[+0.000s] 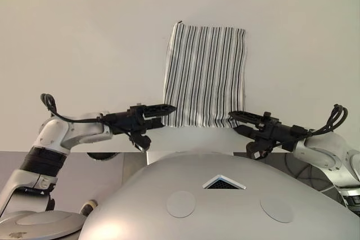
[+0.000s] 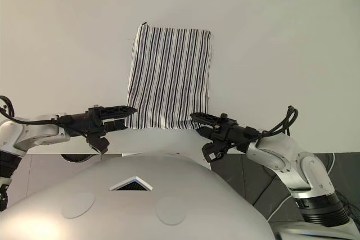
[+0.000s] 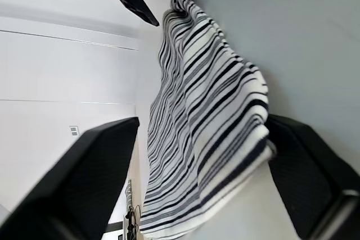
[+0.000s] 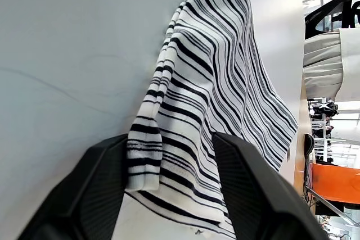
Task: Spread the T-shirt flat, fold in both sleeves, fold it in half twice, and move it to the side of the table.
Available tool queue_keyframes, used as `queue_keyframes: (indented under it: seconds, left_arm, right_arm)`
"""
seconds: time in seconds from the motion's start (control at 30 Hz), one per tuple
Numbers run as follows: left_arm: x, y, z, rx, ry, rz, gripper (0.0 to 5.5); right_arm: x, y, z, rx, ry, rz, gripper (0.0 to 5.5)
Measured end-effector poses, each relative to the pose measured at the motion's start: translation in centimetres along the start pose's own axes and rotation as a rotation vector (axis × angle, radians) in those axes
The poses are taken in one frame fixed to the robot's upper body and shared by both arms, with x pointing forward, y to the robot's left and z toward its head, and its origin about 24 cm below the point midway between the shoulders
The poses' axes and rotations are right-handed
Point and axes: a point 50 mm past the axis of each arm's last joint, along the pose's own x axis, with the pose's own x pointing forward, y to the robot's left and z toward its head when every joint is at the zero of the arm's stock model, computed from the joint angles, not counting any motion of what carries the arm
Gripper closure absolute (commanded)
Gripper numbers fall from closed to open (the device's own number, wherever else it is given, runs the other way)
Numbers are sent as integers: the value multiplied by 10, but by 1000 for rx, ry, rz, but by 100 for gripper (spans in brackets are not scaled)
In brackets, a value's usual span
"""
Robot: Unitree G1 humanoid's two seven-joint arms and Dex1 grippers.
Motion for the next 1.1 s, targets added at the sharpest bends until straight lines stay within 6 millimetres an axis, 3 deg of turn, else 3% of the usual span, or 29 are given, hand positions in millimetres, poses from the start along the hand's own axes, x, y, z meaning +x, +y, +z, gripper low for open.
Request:
queue_keyframes:
  seconds: [0.47,0.83,1.1]
  left_arm:
    - [13,-3,-11,13,-2,-25,407]
    - [10,4,-11,13,-10,-6,515]
    - [10,5,-11,20,-15,-7,534]
  right_arm:
    - [-8,-1,-6,15,31,20,280]
    - [-9,-3,-12,8,50,18,280]
    - [5,-8,-7,-20,-21,18,280]
